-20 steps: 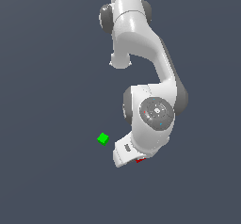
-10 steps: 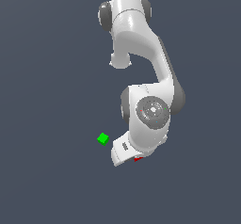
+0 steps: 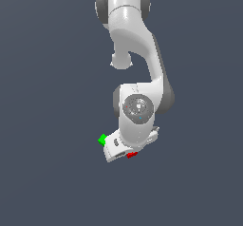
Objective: Stack the red cube on top of the green cube.
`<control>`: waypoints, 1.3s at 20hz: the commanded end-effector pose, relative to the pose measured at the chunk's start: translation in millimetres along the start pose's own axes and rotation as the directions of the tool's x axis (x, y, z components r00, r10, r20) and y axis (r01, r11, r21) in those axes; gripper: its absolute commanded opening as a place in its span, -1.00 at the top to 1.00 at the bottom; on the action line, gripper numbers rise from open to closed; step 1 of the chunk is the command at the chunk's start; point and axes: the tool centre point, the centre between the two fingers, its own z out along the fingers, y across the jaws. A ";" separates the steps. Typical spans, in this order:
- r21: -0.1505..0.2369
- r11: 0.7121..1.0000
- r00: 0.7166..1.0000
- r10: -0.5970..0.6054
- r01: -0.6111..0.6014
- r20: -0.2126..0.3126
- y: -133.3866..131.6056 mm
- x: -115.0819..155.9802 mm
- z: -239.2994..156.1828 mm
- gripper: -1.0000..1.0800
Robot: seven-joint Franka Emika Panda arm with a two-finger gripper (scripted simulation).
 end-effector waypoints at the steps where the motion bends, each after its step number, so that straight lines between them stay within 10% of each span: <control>1: 0.000 1.000 1.000 0.001 -0.001 0.000 8.7 -12.9 4.3 1.00; 25: 0.000 1.000 1.000 0.001 -0.001 0.000 81.6 -118.0 44.7 1.00; 26: 0.000 1.000 1.000 0.001 -0.001 0.000 81.6 -118.0 44.7 -0.92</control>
